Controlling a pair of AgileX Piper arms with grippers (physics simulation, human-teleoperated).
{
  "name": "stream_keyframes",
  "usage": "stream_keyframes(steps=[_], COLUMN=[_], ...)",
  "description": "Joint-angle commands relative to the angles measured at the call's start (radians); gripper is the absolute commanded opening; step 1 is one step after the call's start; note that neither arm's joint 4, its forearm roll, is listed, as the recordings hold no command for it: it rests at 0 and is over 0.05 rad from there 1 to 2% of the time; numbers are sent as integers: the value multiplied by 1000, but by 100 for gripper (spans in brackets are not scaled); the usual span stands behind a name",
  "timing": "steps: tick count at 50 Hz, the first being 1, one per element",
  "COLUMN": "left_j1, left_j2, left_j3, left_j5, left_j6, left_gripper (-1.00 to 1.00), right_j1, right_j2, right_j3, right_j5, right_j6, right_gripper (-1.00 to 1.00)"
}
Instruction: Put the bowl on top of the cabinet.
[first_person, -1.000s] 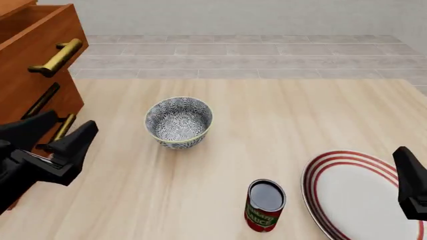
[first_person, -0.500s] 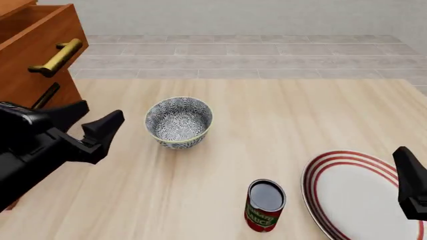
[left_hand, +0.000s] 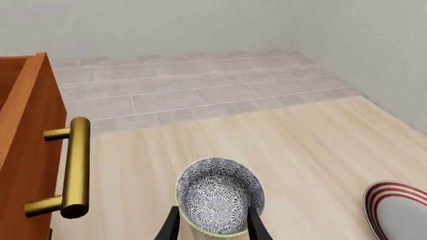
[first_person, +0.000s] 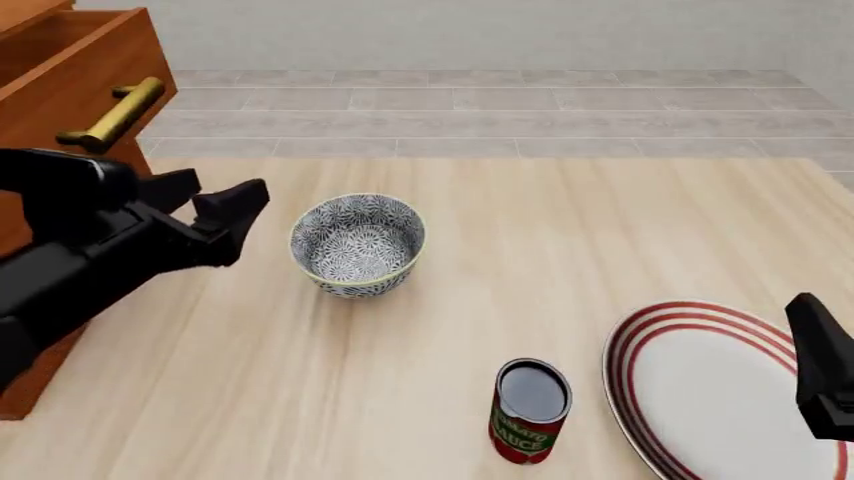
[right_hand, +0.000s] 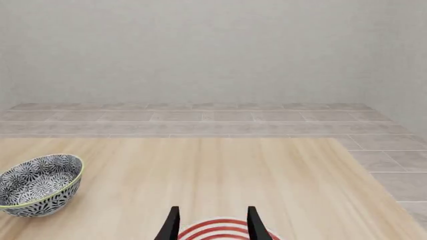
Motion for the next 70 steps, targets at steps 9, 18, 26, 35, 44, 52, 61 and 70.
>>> stream_keyframes(steps=[9, 18, 26, 35, 44, 52, 61, 70], left_j1=[45, 24, 12, 10, 13, 9, 1, 33], left_j2=[81, 203, 271, 316, 328, 358, 409, 386], left_j3=[-63, -102, -135, -163, -212, -243, -262, -283], left_j5=[-9, -11, -4, -4, 37, 57, 55, 85], left_j6=[-15, -17, 4, 39, 54, 69, 87, 78], left_gripper=[100, 100, 100, 100, 100, 100, 100, 100], right_j1=[0, 0, 0, 0, 0, 0, 0, 0], right_j2=[0, 0, 0, 0, 0, 0, 0, 0], right_j3=[0, 0, 0, 0, 0, 0, 0, 0], right_j5=[0, 0, 0, 0, 0, 0, 0, 0], right_j6=[0, 0, 0, 0, 0, 0, 0, 0], right_gripper=[100, 100, 100, 100, 100, 100, 100, 100])
